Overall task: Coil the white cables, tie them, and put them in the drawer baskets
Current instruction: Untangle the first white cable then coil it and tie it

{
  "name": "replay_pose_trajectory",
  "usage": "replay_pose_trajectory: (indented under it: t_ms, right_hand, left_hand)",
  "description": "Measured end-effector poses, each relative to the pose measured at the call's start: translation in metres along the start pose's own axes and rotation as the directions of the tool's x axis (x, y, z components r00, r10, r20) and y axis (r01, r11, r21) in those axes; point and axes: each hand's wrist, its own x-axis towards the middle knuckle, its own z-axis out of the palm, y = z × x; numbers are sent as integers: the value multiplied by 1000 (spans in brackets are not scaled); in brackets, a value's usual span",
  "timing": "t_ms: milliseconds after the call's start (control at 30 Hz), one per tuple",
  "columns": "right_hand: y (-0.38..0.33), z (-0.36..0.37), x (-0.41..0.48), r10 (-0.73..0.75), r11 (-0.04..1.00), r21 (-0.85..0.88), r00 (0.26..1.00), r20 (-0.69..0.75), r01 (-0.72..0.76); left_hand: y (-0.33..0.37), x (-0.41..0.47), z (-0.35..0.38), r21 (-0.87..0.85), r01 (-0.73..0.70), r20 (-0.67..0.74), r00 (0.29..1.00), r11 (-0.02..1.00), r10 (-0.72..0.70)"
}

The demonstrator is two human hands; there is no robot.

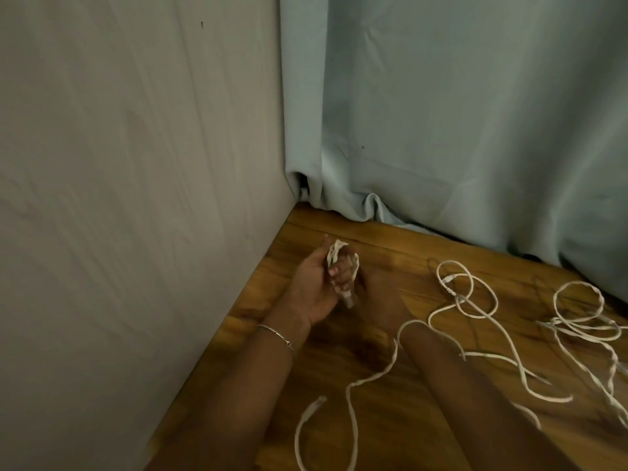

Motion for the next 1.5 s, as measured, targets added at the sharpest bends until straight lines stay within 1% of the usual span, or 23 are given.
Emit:
replay_pose_trajectory:
  t_ms: [133,200,267,333,400,467,567,633,667,733,833,900,933,967,1033,1067,1133,1200,1267,1333,1400,1433,1500]
  right_hand:
    - [16,18,1,83,991,-113,993,80,-74]
    - [24,21,-3,78,984,-165,993,92,-62]
    - [29,24,-8,38,987,-157,994,104,-21]
    - [31,29,-15,0,996,-87,995,104,9]
    - [30,29,-20,-34,999,1,996,80,34]
    - [29,24,-25,-20,998,54,998,61,17]
    - [34,13,-28,21,994,111,999,-46,-15]
    - [36,6,-31,58,983,181,988,-143,-31]
    - [36,3,-32,73,975,221,983,-167,-35]
    - [33,-1,-35,100,940,339,982,-158,-41]
    - [28,-4,-38,132,884,466,980,-146,-50]
    - [27,-3,-38,122,857,514,956,-265,33]
    - [27,-4,-39,105,855,509,927,-359,101]
    - [28,-4,-42,68,871,462,892,-447,166]
    - [27,-4,-48,-30,911,322,818,-574,259]
    - [27,-3,-51,-69,926,250,779,-624,283]
    - [25,-3,-59,-131,949,103,671,-730,297]
    - [21,-6,-66,-168,947,32,578,-799,320]
    - [20,-9,-70,-200,931,8,526,-827,366]
    - [18,-10,-70,-271,916,-56,507,-818,398]
    - [18,-10,-66,-283,916,-74,504,-816,394]
    - [17,-10,-65,-237,919,-15,521,-820,395]
    - [18,-11,-64,-111,872,212,601,-792,442]
  left_hand:
    - [-13,16,0,-44,-94,-118,989,995,88]
    - [-17,27,-7,-52,-132,-192,974,990,120]
    - [-19,35,-15,-23,-180,-256,952,983,169]
    - [-25,40,-17,77,-195,-296,932,978,209]
    - [-32,43,-15,235,-142,-366,904,962,223]
    - [-37,48,-14,367,-89,-404,881,926,244]
    - [-37,56,-22,434,-143,-376,868,889,323]
    - [-42,55,-36,518,-209,-307,860,830,408]
    - [-46,51,-40,574,-244,-237,864,782,444]
    - [-54,44,-40,674,-294,-91,877,678,471]
    - [-62,38,-37,816,-312,35,867,487,497]
    - [-63,36,-32,837,-364,124,853,408,506]
    - [-64,33,-29,838,-388,163,849,383,502]
    - [-66,29,-25,837,-406,192,846,366,498]
    - [-70,18,-15,815,-455,230,821,358,522]
    - [-71,13,-9,793,-481,236,809,374,539]
    - [-74,1,-2,735,-518,231,799,438,556]
    - [-76,-11,0,745,-509,234,804,430,547]
    - [-79,-19,0,774,-486,243,819,406,519]
    - [-78,-22,0,783,-474,264,840,402,474]
    - [-78,-23,1,783,-449,298,878,431,374]
    - [-79,-23,2,778,-425,307,900,463,310]
    - [-78,-24,6,749,-397,329,918,530,223]
